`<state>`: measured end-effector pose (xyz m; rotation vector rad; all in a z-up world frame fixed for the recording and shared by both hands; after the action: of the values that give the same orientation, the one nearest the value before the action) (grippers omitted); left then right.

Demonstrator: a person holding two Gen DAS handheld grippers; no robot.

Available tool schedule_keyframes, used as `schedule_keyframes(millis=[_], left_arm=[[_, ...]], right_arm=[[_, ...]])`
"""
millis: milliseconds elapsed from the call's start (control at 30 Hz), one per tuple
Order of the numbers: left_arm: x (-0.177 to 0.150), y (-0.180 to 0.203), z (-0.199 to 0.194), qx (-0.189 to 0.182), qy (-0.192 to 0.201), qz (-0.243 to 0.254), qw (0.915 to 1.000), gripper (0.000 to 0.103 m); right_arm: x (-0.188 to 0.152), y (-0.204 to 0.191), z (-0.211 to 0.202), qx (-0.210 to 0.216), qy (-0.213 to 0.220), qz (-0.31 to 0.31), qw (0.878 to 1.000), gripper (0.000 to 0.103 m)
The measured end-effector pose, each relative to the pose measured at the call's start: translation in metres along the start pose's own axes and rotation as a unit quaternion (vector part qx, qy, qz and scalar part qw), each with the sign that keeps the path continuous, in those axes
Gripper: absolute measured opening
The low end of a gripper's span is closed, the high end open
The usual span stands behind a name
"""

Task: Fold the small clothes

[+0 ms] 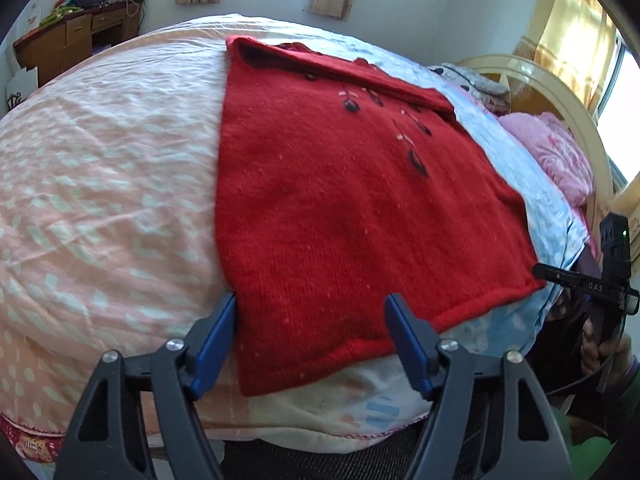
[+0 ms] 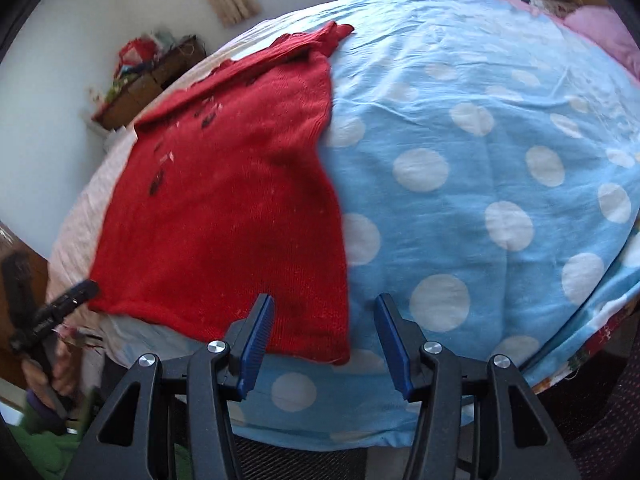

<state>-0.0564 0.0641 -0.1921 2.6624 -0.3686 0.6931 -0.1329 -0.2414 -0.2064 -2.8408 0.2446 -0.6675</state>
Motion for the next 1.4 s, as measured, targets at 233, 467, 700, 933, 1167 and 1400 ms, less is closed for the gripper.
schedule_keyframes(millis=[233, 467, 700, 933, 1167, 1400], left_arm=[[-0.008, -0.012, -0.004, -0.067, -0.021, -0.082, 0.9942, 0.01], [0.03, 0.004, -0.036, -0.089, 0.004, -0.06, 0.9942, 0.01], [0.119, -0.001, -0.026, -0.085, -0.002, -0.066, 0.9942, 0.01], [0.17, -0.033, 0.035, -0.024, -0.055, -0.102, 0.9929, 0.015], [0.199, -0.071, -0.016, 0.013, 0.048, -0.083, 0.9953, 0.079], [0.182, -0.053, -0.015, 0.022, 0.065, 0.029, 0.9972, 0.08]], right_arm=[[-0.008, -0.009, 0.007, 0.031, -0.05, -0.017, 0.998, 0.009], [0.023, -0.019, -0.027, 0.135, -0.036, 0.037, 0.989, 0.009], [0.12, -0.026, -0.041, 0.208, 0.001, 0.089, 0.974, 0.009], [0.191, 0.003, 0.024, 0.19, 0.003, 0.166, 0.968, 0.009], [0.211, 0.028, 0.051, 0.241, 0.016, 0.245, 0.939, 0.04], [0.198, 0.035, 0.003, 0.205, 0.126, 0.224, 0.944, 0.064]])
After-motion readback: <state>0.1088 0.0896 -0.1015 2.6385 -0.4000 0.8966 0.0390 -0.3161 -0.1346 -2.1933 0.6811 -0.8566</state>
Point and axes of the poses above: each gripper's, at about its wrist camera, not at the fingertips, and z roughly the way its jaws point, y to its right, x to its top, the point moved 9 cm from there along z, roughly the way its jaws point, and after that the axes turned 6 degrees about -y, right-handed, at the moved point
